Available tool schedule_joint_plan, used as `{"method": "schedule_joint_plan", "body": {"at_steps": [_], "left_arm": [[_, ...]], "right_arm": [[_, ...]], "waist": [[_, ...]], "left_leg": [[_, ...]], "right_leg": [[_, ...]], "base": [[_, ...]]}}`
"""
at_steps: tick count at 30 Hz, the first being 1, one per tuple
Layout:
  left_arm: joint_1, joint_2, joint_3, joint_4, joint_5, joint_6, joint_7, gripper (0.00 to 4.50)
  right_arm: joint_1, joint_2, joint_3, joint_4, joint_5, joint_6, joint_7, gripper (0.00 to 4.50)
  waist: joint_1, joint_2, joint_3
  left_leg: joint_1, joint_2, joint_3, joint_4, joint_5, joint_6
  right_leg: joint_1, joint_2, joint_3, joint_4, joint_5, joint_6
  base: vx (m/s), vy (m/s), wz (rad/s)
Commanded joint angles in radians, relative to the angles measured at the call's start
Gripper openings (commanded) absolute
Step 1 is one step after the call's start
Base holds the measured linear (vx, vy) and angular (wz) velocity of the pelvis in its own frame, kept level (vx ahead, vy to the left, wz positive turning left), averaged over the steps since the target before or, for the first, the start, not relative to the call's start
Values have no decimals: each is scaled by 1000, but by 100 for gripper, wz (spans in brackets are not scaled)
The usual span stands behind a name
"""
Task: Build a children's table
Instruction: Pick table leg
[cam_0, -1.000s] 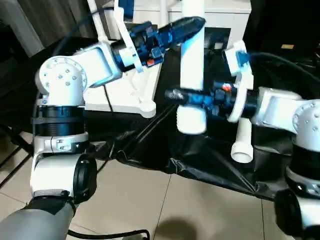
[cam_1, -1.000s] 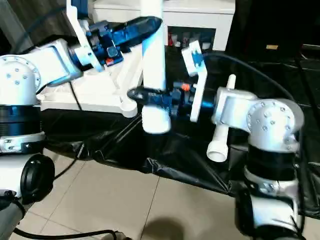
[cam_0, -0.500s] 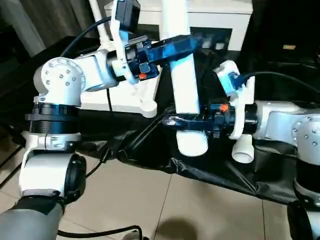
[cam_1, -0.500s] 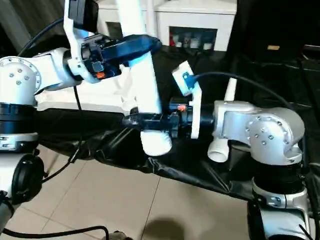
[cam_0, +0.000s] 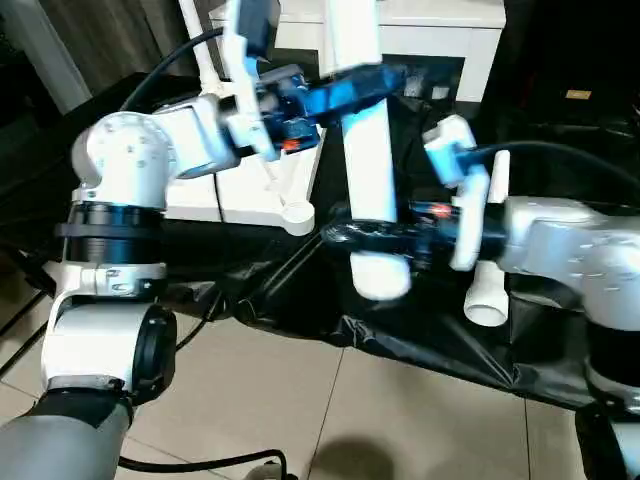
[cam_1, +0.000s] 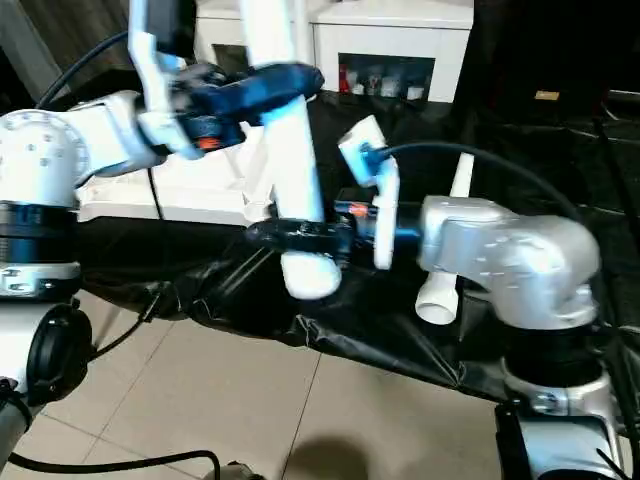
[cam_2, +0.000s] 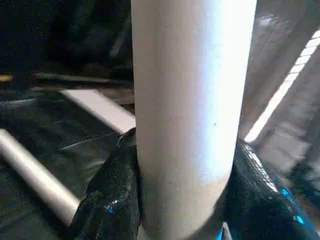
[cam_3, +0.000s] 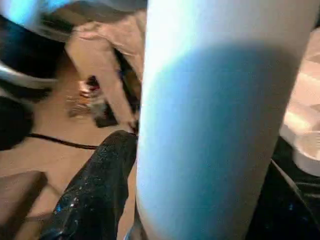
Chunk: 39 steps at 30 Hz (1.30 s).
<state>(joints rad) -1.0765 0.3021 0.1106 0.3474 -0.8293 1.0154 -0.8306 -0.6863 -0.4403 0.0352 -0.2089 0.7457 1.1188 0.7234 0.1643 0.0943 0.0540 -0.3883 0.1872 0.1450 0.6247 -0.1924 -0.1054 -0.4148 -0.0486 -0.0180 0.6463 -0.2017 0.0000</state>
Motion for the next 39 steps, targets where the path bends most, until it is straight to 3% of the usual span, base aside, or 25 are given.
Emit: {"method": "schedule_joint_plan", "body": {"at_steps": [1, 3, 7, 11, 12, 13, 15, 16, 19, 20, 24, 26, 30, 31, 33, 36, 39], "left_arm": [[-23, 1, -8, -21, 69, -30, 96, 183], [-14, -21, -24, -64, 122, -74, 171, 183], [6, -47, -51, -98, 196, -134, 250, 183], [18, -71, -60, -124, 245, -174, 338, 183], [28, -75, -77, -143, 279, -194, 369, 183], [28, -75, -77, -143, 279, -194, 369, 183], [38, -93, -72, -160, 290, -195, 393, 183], [39, -97, -69, -162, 292, -195, 400, 183], [42, -99, -67, -167, 296, -199, 409, 183], [43, -100, -68, -170, 298, -199, 410, 183], [49, -101, -65, -180, 296, -192, 417, 183], [51, -102, -64, -184, 299, -191, 417, 183], [53, -86, -69, -185, 301, -202, 384, 183], [53, -86, -69, -185, 301, -202, 384, 218], [55, -78, -36, -182, 220, -155, 304, 253], [54, -59, 6, -168, 144, -106, 235, 265], [40, -42, 55, -128, 107, -90, 207, 303]], "right_arm": [[-36, 12, 24, -13, -47, -74, -28, 307], [-51, 38, 57, 5, -134, -132, -115, 328], [-62, 96, 80, 43, -223, -166, -247, 330], [-56, 150, 92, 63, -278, -192, -321, 330], [-52, 188, 93, 73, -303, -199, -371, 330], [-52, 188, 93, 73, -303, -199, -371, 330], [-45, 234, 93, 87, -328, -212, -430, 330], [-44, 244, 92, 91, -334, -214, -442, 298], [-41, 276, 81, 94, -331, -218, -470, 292], [-39, 286, 81, 91, -337, -220, -469, 263], [-35, 285, 88, 78, -342, -216, -455, 246], [-33, 284, 88, 76, -344, -214, -452, 214], [-27, 218, 130, 52, -321, -200, -351, 191], [-27, 218, 130, 52, -321, -200, -351, 189], [-16, 178, 142, 25, -295, -199, -271, 188], [6, 127, 145, -21, -251, -210, -174, 186], [28, 83, 143, -46, -236, -216, -122, 186]], "waist": [[-3, -16, -81], [-6, -18, -82], [-11, -18, -81], [-20, -15, -82], [-23, -21, -80], [-25, -16, -81], [-28, -16, -80], [-29, -17, -80], [-28, -15, -79], [-29, -15, -80], [-28, -14, -79], [-28, -15, -79], [-27, -16, -79], [-27, -17, -79], [-25, -20, -79], [-27, -21, -79], [-25, -21, -78]], "left_leg": [[1, 9, 0, -58, -33, -39], [0, 10, 0, -58, -27, -41], [-1, 8, 0, -59, -21, -38], [-1, 6, 0, -58, -26, -42], [-2, 4, 1, -59, -24, -39], [-1, 8, -1, -61, -28, -41], [0, 7, 0, -60, -24, -42], [0, 6, 1, -61, -31, -43], [2, 6, 0, -62, -36, -45], [2, 5, 0, -62, -42, -46], [3, 6, 0, -62, -45, -49], [2, 6, 0, -62, -43, -48], [1, 5, 1, -61, -42, -46], [1, 5, 0, -61, -41, -44], [1, 3, 2, -59, -38, -36], [-5, 3, 1, -58, -28, -20], [0, 2, 4, -55, -40, -9]], "right_leg": [[73, -57, 31, -67, -26, -163], [72, -58, 31, -65, -13, -168], [72, -56, 31, -66, -22, -157], [73, -56, 31, -67, -15, -158], [74, -54, 31, -67, -8, -158], [72, -56, 31, -67, -14, -156], [70, -56, 31, -67, -7, -157], [71, -55, 31, -68, -16, -156], [69, -55, 32, -68, -24, -153], [69, -54, 32, -68, -27, -149], [68, -55, 34, -69, -27, -141], [69, -55, 33, -68, -20, -139], [71, -54, 34, -67, -13, -136], [72, -54, 33, -68, -13, -136], [73, -54, 34, -67, -13, -141], [75, -54, 32, -64, 6, -158], [71, -52, 32, -68, -17, -172]], "base": [[0, 0, 0], [0, 0, 0], [0, 0, 0], [0, 0, 0], [0, 0, 0], [0, 0, 0], [0, 0, 0], [0, 0, 0], [0, 0, 0], [0, 0, 0], [0, 0, 0], [0, 0, 0], [0, 0, 0], [0, 0, 0], [0, 0, 0], [0, 0, 0], [0, 0, 0]]}}
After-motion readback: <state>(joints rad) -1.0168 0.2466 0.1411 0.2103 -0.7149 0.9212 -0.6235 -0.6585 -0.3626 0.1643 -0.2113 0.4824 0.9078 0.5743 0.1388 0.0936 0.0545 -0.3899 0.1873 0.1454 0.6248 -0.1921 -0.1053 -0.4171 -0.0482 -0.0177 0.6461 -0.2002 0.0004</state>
